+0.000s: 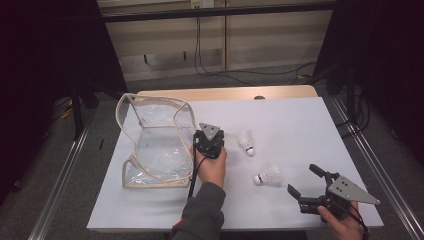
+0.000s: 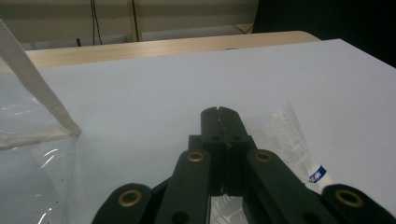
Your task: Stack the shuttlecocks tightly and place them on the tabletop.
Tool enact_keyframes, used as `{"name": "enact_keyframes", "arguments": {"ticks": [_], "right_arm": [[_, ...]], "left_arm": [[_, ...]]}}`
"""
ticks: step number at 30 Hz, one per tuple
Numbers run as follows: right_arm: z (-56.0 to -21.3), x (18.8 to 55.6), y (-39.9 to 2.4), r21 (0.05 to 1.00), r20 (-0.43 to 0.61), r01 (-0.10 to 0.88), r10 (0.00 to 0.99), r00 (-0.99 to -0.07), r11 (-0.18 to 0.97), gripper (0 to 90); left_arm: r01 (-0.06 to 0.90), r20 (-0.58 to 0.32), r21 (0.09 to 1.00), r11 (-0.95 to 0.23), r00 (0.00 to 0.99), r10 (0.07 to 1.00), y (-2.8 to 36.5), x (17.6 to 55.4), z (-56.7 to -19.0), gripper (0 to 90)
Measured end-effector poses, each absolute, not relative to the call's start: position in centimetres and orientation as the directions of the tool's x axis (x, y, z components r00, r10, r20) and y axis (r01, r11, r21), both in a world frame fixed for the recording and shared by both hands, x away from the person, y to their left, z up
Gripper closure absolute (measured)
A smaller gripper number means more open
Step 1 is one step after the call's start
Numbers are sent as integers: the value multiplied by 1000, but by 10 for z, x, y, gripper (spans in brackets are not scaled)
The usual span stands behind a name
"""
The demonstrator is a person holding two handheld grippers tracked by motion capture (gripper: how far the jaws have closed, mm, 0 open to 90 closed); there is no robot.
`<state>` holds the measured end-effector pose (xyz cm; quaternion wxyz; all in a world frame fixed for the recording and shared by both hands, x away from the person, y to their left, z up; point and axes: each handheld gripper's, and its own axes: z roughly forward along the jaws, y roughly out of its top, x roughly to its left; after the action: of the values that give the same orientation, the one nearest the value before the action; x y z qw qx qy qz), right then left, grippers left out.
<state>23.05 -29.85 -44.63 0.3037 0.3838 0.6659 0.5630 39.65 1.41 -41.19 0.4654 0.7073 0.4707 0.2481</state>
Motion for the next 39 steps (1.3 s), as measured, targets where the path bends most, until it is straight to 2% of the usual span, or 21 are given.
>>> {"name": "enact_keyframes", "arguments": {"ticks": [29, 39], "right_arm": [[-446, 230, -298, 983, 26, 166, 848, -530, 74, 17], [-446, 230, -298, 983, 31, 169, 849, -527, 69, 17]], "left_arm": [[410, -66, 906, -106, 384, 921, 20, 409, -413, 900], [410, -19, 901, -143, 367, 930, 23, 410, -413, 900]]}}
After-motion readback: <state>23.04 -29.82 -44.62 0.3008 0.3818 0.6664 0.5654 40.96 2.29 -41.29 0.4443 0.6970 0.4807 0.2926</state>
